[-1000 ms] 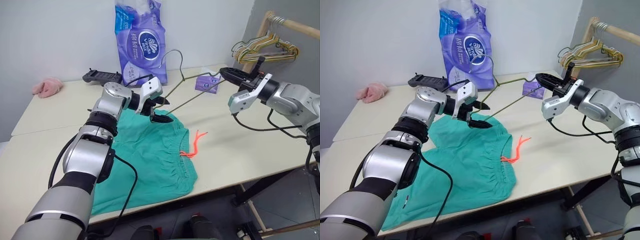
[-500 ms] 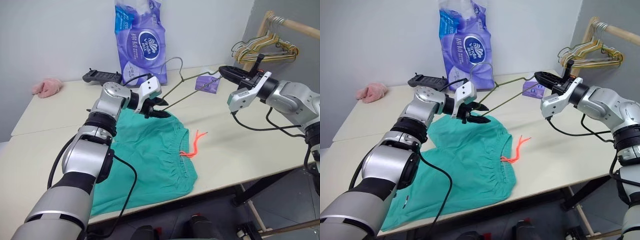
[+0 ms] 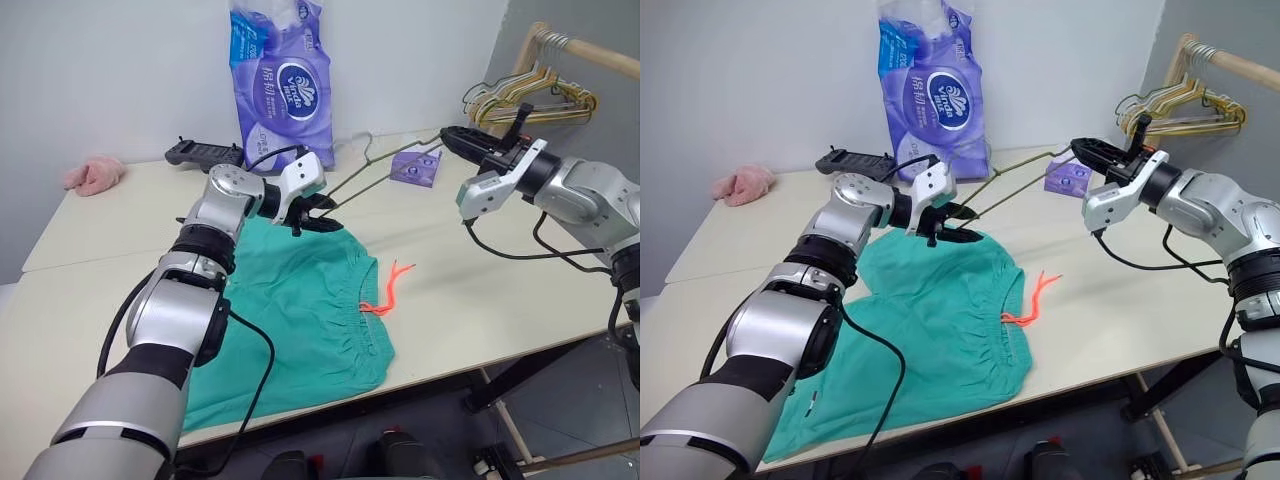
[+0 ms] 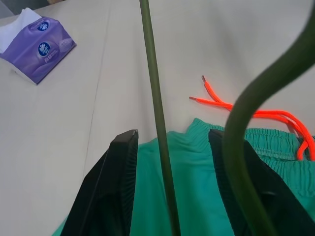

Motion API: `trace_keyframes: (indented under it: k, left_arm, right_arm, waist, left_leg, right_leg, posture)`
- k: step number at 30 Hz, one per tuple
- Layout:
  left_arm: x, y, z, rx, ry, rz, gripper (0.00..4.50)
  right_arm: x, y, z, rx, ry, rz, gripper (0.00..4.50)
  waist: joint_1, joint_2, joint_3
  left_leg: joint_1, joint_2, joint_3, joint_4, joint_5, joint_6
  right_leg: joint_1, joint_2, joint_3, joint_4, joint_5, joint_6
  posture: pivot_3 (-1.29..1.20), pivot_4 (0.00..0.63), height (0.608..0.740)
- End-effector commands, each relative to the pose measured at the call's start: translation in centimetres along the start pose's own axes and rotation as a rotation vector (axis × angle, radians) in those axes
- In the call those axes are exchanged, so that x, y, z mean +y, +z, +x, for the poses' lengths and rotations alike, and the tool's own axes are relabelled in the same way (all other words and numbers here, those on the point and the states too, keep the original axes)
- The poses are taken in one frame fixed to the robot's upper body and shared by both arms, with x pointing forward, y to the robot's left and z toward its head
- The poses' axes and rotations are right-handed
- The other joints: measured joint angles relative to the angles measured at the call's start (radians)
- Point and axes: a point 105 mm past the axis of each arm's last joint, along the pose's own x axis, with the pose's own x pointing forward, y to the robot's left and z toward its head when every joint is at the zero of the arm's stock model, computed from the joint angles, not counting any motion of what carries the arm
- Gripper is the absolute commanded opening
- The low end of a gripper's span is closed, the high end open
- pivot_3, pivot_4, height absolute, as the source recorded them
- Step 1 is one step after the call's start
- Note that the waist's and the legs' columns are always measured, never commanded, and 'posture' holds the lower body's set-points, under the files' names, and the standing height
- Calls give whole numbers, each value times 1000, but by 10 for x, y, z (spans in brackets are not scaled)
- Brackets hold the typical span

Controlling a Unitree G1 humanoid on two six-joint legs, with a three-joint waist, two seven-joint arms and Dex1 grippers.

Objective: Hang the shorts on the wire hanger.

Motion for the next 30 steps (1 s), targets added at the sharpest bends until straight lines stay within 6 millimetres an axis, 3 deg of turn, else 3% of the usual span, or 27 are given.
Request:
trace_keyframes:
  k: [1,3,12,15,24,30]
  left_arm:
    - [10,16,-6,-38,46,38,3441]
    - [10,15,-6,-25,49,52,4002]
    - [7,21,-6,-53,31,86,4002]
    - [11,36,-7,-112,52,103,4002]
    - [24,52,-13,-169,144,133,4002]
    - [20,47,-9,-149,127,150,4002]
  right_arm:
    - [-28,-2,1,-1,-102,-12,0]
    - [-27,-2,1,1,-98,-9,0]
    - [-23,-6,0,22,-86,4,0]
    - [-13,-13,-1,57,-41,38,0]
    - [12,-19,-8,94,62,85,0]
    - [11,-20,-8,99,65,90,0]
  waist:
    - [0,0,0]
    - [0,0,0]
    - [0,0,0]
    - [0,0,0]
    - [0,0,0]
    - [0,0,0]
  left_leg:
    - [0,0,0,0,0,0]
    - [0,0,0,0,0,0]
    - [0,0,0,0,0,0]
    - [0,0,0,0,0,0]
    - [0,0,0,0,0,0]
    - [0,0,0,0,0,0]
  right_leg:
    - [0,0,0,0,0,0]
    - [0,0,0,0,0,0]
    - [0,0,0,0,0,0]
    - [0,0,0,0,0,0]
    - [0,0,0,0,0,0]
    - [0,0,0,0,0,0]
  posture:
    - [-30,17,740]
    - [-30,17,740]
    - [-29,18,740]
    - [-29,18,740]
    - [-28,19,740]
    - [-23,18,740]
